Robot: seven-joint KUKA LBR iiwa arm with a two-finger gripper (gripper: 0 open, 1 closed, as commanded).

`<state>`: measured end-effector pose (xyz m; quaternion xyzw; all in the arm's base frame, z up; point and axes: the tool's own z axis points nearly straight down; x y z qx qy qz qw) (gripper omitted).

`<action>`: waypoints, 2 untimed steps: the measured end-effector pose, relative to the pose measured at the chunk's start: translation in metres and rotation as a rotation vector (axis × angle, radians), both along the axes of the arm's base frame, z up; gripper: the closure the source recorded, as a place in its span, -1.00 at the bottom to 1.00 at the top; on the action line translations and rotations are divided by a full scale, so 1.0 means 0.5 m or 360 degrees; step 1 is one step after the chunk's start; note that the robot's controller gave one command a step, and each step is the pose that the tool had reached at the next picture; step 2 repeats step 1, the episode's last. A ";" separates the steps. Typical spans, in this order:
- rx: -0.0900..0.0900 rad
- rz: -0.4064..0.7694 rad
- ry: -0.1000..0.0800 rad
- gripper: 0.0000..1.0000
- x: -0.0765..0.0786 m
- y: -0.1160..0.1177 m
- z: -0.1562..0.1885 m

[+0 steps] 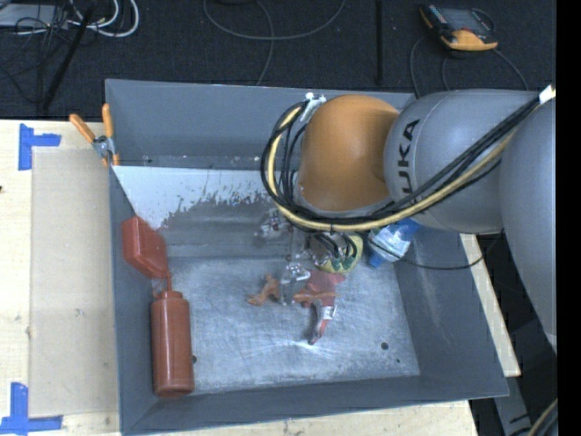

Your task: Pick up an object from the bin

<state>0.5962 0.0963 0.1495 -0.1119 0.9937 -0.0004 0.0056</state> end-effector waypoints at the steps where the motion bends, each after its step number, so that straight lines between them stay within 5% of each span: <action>1: 0.0001 -0.0043 0.0021 -1.00 -0.075 -0.081 -0.091; 2: 0.0001 -0.0043 0.0021 -1.00 -0.075 -0.081 -0.091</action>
Offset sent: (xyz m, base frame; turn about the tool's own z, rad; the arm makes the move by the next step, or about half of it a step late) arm -0.0377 -0.0165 -0.0633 0.2028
